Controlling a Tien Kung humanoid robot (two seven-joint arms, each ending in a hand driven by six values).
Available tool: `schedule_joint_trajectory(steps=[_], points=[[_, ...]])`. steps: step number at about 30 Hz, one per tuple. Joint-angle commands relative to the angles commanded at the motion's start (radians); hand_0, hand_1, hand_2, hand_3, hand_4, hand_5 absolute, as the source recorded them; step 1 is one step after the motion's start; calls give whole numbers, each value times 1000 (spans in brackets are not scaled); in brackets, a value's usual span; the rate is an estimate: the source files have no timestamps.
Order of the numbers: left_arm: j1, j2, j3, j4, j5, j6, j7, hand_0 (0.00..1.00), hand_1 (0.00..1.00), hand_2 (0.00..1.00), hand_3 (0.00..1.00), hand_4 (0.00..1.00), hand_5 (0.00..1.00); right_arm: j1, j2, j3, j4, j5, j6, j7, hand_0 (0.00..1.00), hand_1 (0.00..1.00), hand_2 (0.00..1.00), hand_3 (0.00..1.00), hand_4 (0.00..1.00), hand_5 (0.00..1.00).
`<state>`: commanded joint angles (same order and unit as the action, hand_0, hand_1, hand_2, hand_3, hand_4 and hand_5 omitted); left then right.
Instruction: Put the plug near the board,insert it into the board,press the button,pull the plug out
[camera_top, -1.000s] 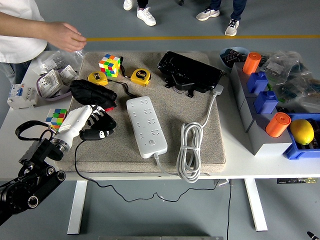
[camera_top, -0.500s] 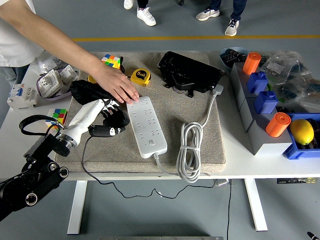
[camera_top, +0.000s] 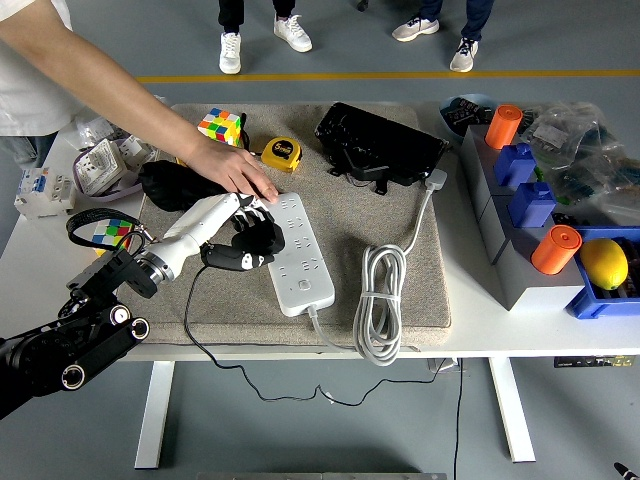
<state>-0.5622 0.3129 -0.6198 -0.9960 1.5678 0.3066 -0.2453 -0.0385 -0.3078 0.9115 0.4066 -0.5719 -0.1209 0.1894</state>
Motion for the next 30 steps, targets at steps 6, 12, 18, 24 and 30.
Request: schedule_joint_trajectory(steps=[6,12,18,24,30], points=[[-30,-16,29,33,-4,-1,0,412,439,476,553,823,2,1,0,0,0,0,0,0,607,625,626,549,992,405],[-51,-26,59,72,-15,-10,-5,417,441,478,553,825,2,2,1,7,6,-4,0,0,606,625,625,549,992,404],[-56,-29,61,86,-12,-9,-8,417,442,479,554,825,2,2,1,6,7,-6,0,-1,606,626,626,549,993,404],[-58,-29,62,96,-8,-10,-7,418,443,480,555,826,2,4,0,5,8,-6,0,-1,608,626,626,550,993,405],[-61,-24,69,100,-2,-14,-6,423,445,481,554,829,2,5,0,9,8,-7,0,0,607,626,626,550,993,404]])
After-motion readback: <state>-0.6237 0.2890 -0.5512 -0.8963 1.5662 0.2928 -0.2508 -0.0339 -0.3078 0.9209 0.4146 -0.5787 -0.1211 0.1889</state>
